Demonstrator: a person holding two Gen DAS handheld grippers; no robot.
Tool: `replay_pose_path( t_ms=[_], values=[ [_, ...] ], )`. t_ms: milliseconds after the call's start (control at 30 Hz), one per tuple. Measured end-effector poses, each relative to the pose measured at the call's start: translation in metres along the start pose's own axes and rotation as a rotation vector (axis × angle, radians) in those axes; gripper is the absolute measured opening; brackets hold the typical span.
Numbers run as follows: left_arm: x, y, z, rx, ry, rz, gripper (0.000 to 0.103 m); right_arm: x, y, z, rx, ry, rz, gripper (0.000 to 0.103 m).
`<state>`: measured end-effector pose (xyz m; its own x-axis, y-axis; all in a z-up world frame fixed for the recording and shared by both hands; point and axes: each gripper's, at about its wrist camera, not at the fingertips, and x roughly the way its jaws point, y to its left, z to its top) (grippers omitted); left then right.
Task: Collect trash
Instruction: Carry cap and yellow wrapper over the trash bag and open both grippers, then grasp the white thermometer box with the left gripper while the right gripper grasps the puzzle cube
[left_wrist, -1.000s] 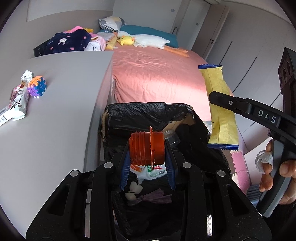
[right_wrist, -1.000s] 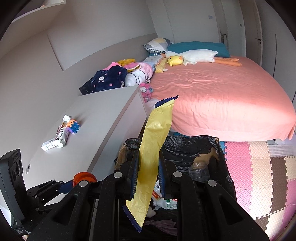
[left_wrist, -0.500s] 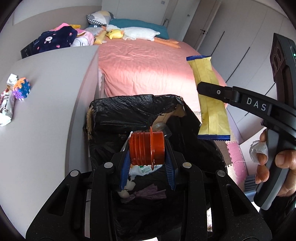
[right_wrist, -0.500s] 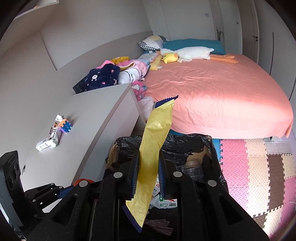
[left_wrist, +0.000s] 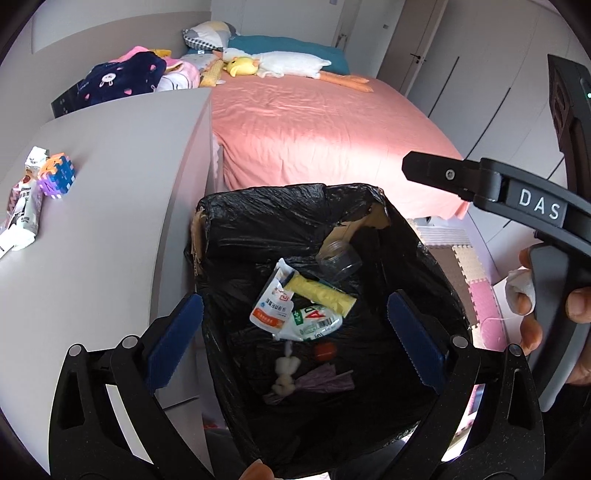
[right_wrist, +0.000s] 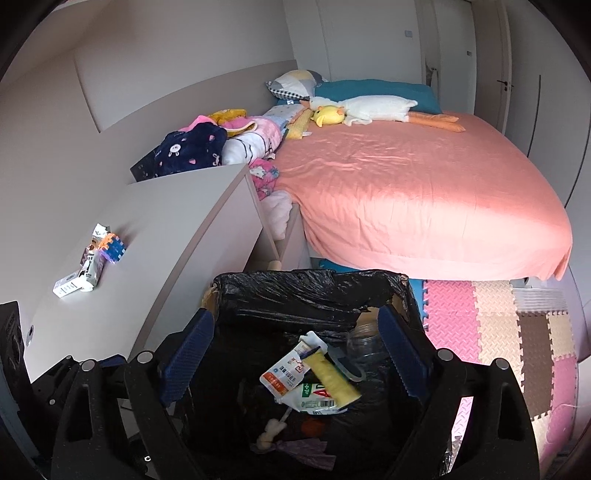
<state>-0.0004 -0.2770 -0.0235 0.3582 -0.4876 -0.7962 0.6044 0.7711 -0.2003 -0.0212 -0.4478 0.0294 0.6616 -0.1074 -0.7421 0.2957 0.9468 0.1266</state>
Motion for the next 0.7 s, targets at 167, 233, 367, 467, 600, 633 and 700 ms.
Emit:
replay_pose_path(
  t_ms=[167, 233, 367, 467, 600, 633, 700],
  values=[
    [-0.003, 0.003, -0.002, 0.001, -0.009, -0.003, 0.097, 0.002, 0.003, -0.001, 0.003, 0.003, 0.011, 0.09],
    [-0.004, 0.005, -0.002, -0.004, -0.013, 0.0, 0.097, 0.002, 0.006, -0.001, -0.002, 0.004, 0.016, 0.09],
    [-0.007, 0.014, -0.003, -0.022, -0.02, 0.011, 0.097, 0.007, 0.016, -0.002, -0.017, 0.01, 0.032, 0.09],
    [-0.009, 0.024, -0.005, -0.045, -0.023, 0.019, 0.097, 0.011, 0.026, -0.003, -0.035, 0.015, 0.047, 0.09],
    [-0.015, 0.039, -0.008, -0.078, -0.035, 0.032, 0.097, 0.017, 0.042, -0.004, -0.061, 0.026, 0.064, 0.09],
    [-0.017, 0.044, -0.008, -0.086, -0.038, 0.036, 0.097, 0.019, 0.046, -0.004, -0.067, 0.028, 0.07, 0.09],
    [-0.021, 0.052, -0.009, -0.1, -0.042, 0.047, 0.097, 0.024, 0.056, -0.004, -0.079, 0.033, 0.086, 0.09]
  ],
)
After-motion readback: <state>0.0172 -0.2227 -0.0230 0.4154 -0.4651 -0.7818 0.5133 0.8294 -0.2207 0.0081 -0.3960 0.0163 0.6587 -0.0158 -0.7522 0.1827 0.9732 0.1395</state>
